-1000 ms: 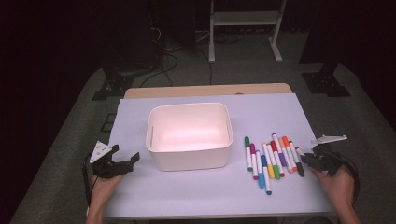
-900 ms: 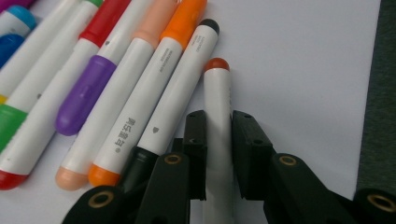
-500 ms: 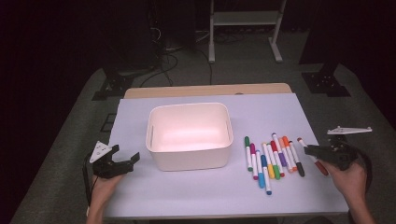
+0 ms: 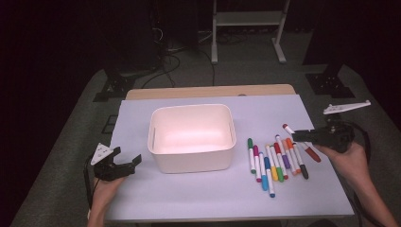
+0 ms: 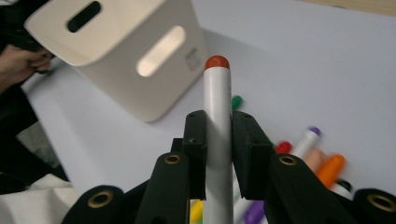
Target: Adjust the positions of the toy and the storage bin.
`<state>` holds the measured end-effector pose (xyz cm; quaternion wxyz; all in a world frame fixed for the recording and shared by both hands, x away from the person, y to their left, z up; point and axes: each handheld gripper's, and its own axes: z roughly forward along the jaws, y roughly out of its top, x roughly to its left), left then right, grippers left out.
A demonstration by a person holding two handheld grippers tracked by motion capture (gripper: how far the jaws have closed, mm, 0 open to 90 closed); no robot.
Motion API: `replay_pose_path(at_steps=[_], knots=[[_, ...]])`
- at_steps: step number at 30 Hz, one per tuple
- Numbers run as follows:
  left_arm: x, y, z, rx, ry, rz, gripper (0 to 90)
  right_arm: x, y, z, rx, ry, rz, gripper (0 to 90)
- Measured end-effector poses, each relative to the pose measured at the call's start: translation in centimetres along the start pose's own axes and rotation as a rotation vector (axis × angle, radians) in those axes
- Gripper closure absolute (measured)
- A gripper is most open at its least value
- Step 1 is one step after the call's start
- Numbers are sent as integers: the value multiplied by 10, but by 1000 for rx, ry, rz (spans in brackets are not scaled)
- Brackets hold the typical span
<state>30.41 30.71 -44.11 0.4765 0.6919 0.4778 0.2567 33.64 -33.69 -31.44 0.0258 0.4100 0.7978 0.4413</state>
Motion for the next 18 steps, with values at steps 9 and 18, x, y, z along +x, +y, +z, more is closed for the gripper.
replay_pose_path(at_steps=[9,18], knots=[[1,-1,1,1,-6,-6,24,30,43,20,46,124,-91,753],[2,0,0,4,-6,-3,24,54,73,41,92,204,-168,752]])
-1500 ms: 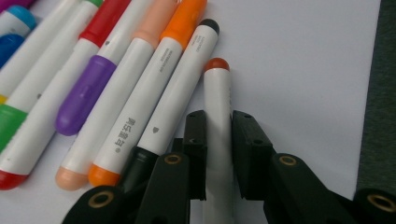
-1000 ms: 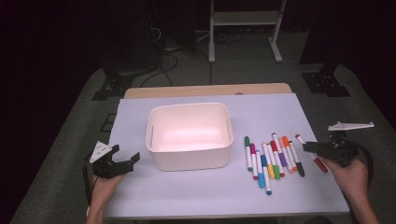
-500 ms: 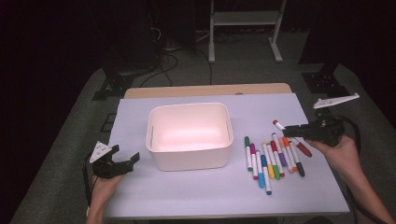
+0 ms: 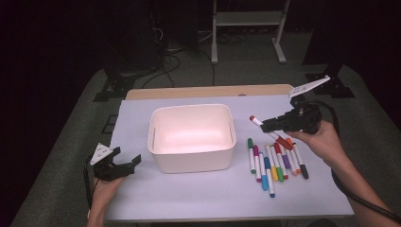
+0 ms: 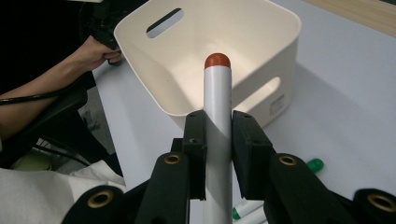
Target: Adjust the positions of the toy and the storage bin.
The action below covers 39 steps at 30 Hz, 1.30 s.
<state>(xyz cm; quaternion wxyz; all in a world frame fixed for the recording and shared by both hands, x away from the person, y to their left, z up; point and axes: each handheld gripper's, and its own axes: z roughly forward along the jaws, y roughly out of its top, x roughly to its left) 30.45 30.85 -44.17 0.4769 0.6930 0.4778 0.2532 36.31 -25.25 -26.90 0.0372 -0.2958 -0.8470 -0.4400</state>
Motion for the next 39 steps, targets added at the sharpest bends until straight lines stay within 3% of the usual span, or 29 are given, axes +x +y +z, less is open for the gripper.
replay_pose_path(at_steps=[13,28,39], knots=[[1,-1,2,4,-6,-7,24,19,43,41,90,108,-87,753],[1,-1,5,8,-11,-11,24,45,95,96,214,181,-201,753],[3,-2,4,7,-4,-9,25,51,117,131,264,205,-241,753]])
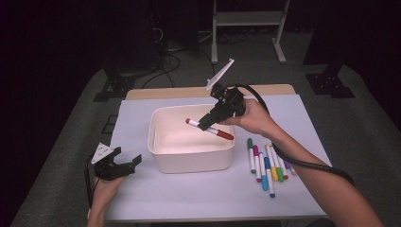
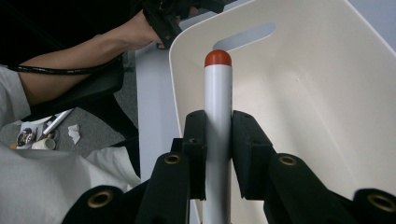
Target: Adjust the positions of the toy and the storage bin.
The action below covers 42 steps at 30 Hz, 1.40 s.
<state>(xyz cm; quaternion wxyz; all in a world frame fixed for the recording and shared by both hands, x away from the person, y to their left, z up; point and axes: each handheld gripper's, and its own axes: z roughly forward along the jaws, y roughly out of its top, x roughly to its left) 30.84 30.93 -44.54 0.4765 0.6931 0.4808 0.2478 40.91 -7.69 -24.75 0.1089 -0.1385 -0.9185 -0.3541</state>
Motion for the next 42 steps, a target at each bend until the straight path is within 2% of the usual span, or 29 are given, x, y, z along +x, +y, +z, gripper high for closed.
replay_pose_path(at_steps=[8,17,25,42], knots=[[2,-1,-1,2,2,-2,25,-6,14,25,44,16,-23,753],[2,-1,-1,-1,3,-5,25,-14,17,52,100,25,-13,753],[2,-2,-1,-1,-2,-6,25,-20,15,65,130,31,-16,753],[4,-2,-3,-2,2,-6,25,-20,14,88,215,27,-27,752]])
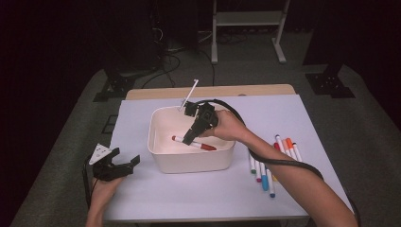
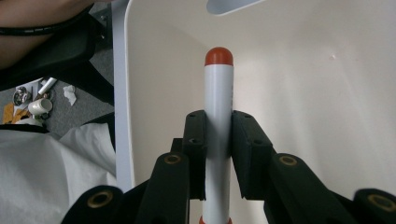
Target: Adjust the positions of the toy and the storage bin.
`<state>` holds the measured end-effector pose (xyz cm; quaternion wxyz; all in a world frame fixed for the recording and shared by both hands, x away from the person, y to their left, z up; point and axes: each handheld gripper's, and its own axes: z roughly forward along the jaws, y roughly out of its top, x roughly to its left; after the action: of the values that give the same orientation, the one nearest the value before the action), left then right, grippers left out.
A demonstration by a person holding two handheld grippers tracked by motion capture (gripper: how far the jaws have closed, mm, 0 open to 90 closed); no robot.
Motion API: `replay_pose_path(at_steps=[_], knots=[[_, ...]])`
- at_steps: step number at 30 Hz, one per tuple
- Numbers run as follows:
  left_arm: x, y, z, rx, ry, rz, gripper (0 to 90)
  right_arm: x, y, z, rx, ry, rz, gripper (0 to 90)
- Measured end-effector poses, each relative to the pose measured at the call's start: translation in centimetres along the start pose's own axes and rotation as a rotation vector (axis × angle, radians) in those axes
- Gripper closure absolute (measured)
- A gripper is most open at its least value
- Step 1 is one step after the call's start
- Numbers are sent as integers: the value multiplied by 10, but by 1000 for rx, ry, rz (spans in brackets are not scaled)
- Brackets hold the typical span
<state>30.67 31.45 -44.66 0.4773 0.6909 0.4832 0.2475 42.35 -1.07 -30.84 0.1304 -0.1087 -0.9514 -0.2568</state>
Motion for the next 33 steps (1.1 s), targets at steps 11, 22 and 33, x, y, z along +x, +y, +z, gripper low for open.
replay_pose_path(at_steps=[11,22,33], knots=[[0,0,0,2,0,2,25,3,1,17,59,18,-5,745],[1,-1,0,7,-1,-1,24,8,-1,2,27,-34,2,626],[0,-1,-1,12,1,1,25,20,-30,-53,-99,-98,20,608]])
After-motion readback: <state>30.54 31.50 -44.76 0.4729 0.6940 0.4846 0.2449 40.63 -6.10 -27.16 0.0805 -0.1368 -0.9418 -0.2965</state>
